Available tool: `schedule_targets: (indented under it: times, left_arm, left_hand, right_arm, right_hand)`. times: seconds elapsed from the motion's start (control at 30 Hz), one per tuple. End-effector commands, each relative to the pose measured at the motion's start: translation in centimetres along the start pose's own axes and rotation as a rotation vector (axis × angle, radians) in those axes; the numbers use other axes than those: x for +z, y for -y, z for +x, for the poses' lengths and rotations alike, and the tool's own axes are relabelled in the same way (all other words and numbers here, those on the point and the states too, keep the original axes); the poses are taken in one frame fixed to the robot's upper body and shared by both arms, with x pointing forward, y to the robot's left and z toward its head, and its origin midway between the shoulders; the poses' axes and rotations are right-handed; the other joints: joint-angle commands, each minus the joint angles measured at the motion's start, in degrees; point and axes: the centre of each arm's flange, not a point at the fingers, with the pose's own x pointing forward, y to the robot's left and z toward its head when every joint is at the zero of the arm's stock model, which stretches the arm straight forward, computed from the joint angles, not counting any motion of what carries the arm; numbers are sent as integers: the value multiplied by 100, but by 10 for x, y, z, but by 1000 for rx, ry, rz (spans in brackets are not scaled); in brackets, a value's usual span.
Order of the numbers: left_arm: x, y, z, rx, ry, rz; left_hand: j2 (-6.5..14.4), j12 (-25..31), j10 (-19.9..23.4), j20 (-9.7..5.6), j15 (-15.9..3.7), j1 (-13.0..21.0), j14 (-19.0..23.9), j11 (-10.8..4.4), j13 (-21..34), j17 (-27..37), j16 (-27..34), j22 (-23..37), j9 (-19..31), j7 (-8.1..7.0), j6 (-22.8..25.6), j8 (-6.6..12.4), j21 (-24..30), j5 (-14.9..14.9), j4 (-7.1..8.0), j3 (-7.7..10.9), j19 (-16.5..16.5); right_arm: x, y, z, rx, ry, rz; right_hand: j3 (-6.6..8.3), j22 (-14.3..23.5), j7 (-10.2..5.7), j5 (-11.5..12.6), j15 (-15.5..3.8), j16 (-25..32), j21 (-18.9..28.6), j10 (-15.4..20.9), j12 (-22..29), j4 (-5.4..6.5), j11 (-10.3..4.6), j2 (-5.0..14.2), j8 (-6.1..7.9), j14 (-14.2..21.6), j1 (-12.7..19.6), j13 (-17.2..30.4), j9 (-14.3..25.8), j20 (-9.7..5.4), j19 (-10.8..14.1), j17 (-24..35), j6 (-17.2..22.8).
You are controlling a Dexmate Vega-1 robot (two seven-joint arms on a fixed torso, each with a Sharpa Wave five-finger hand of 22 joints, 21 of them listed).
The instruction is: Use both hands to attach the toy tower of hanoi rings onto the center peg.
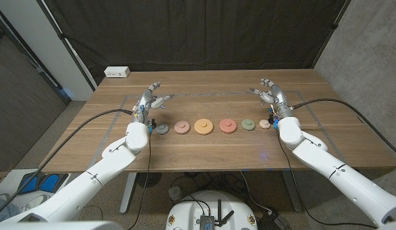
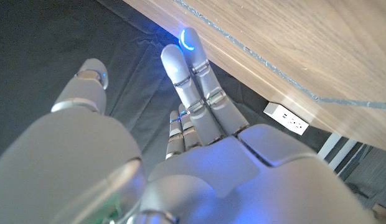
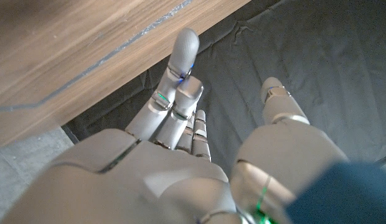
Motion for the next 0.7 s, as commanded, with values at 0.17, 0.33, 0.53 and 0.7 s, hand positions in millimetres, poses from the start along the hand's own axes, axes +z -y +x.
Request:
schedule_targets:
  times: [0.17,0.33,0.53,0.7]
  left_arm:
    - [16,-8,-8,100,38,230]
    - [25,-7,-9,108,31,307]
    - [38,-8,-5,29,45,355]
    - [42,-13,-9,34,43,401]
  left_hand:
    - [46,68,227,-431,-211,26,142,-92,9,-44,99,-1,28,-77,279,87,69,-19,34,-127,103]
    - [62,96,357,-431,-214,16,220,-130,8,-59,168,-20,30,-99,376,102,99,-30,42,-184,141]
    - [78,29,246,-428,-217,30,215,-25,7,-112,184,-38,32,-85,324,56,107,-33,38,-229,114]
    - [88,16,238,-425,-217,28,181,43,8,-156,170,-55,37,-68,369,66,98,-34,43,-254,79]
  right_arm:
    - [17,11,-1,-20,82,-327]
    - [13,8,5,-11,94,-341]
    - [24,5,0,-35,110,-428]
    - [33,-3,-9,-54,113,-451]
  right_hand:
    - [44,-14,-61,-10,-318,-18,18,-35,25,5,-44,14,22,-58,61,32,13,-13,-14,-35,27]
    - [49,-40,-89,-15,-320,-39,3,-62,20,14,-36,28,22,-83,73,36,15,-13,-41,-52,24]
    - [62,-75,-114,-20,-321,-44,-15,-159,-5,8,-43,38,31,-107,119,45,18,-16,-79,-52,46]
    - [82,-113,-154,-26,-323,-111,-31,-212,4,-4,-83,51,79,-201,201,74,23,-15,-132,-101,178]
